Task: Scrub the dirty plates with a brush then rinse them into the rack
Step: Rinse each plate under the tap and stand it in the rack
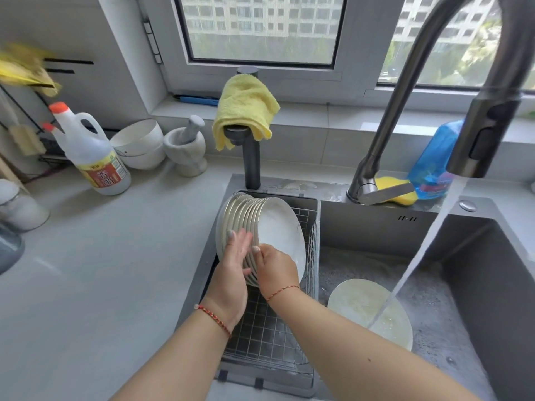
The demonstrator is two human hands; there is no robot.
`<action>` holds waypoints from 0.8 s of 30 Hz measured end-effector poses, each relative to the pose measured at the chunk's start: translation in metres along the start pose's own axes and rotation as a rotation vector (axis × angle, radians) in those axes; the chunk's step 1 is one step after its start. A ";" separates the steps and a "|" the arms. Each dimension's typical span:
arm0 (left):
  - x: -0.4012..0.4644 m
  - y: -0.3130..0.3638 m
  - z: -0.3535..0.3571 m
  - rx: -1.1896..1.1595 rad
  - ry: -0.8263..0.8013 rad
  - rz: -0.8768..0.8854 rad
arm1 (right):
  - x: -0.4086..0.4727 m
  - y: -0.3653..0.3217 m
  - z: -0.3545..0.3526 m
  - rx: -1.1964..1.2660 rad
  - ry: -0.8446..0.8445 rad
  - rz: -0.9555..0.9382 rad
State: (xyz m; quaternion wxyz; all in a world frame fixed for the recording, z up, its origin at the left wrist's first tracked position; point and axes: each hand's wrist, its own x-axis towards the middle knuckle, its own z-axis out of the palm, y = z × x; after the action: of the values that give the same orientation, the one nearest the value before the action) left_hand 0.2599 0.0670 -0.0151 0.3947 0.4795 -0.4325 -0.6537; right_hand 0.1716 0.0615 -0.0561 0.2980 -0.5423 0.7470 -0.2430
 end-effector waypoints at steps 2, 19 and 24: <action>-0.001 -0.001 0.003 -0.010 0.021 0.019 | -0.004 -0.001 -0.007 0.067 -0.042 -0.009; -0.020 -0.059 0.126 0.113 -0.158 -0.387 | -0.093 0.194 -0.122 -0.151 -0.077 0.515; -0.017 -0.081 0.140 0.154 -0.124 -0.535 | -0.067 0.265 -0.125 -0.198 -0.246 0.827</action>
State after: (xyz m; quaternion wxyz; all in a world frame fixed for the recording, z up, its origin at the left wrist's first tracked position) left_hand 0.1198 0.1349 -0.0630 0.1436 0.5643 -0.3623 -0.7278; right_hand -0.0782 0.2083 -0.1375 0.4034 -0.2487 0.8799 0.0357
